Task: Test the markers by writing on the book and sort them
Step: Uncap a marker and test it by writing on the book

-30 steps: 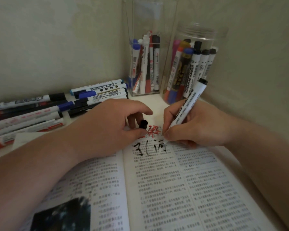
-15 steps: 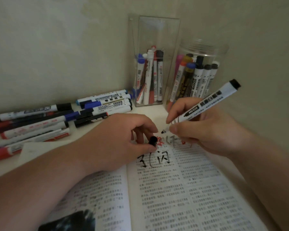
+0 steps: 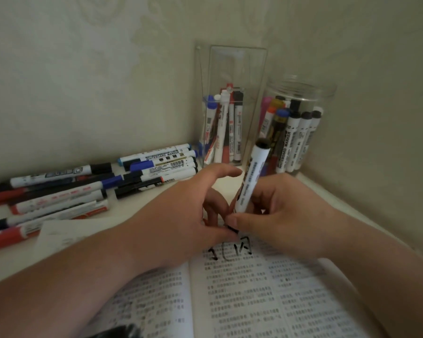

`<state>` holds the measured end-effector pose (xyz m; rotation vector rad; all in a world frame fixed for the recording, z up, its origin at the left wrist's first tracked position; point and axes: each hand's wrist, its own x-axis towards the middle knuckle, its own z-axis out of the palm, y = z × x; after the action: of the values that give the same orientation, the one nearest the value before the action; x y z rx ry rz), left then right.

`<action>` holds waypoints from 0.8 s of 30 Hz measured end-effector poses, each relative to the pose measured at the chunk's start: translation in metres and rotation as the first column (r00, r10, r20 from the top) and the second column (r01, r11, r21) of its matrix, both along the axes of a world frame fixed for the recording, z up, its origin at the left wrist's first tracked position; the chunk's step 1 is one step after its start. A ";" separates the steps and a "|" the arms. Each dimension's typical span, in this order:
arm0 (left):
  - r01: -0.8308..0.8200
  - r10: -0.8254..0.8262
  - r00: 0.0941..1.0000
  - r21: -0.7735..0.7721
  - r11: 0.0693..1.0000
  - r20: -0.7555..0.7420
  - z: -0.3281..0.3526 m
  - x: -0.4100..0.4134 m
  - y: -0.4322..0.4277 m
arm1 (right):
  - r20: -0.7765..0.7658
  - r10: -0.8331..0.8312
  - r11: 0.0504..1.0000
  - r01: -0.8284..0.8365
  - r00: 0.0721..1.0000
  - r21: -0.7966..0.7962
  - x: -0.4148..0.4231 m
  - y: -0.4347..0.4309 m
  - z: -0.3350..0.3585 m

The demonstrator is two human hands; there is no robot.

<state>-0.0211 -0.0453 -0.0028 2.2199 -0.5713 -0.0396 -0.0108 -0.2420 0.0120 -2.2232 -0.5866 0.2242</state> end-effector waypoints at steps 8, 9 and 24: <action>0.006 -0.005 0.999 0.021 1.000 -0.052 -0.001 0.001 0.001 | 0.005 -0.030 0.985 0.030 1.000 -0.168 -0.003 0.008 0.001; 0.019 -0.017 0.998 0.043 0.999 -0.053 0.000 0.001 0.002 | -0.002 -0.031 0.986 0.031 1.000 -0.162 -0.004 0.007 0.001; -0.416 0.427 0.798 -0.123 0.901 0.425 0.126 0.093 0.013 | -0.005 -0.107 0.979 0.106 0.994 0.172 0.000 -0.002 0.009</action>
<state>0.0716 -0.0325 0.1236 2.2912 -0.2923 0.7232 -0.0105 -0.2438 0.0214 -2.0812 -0.4692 0.1091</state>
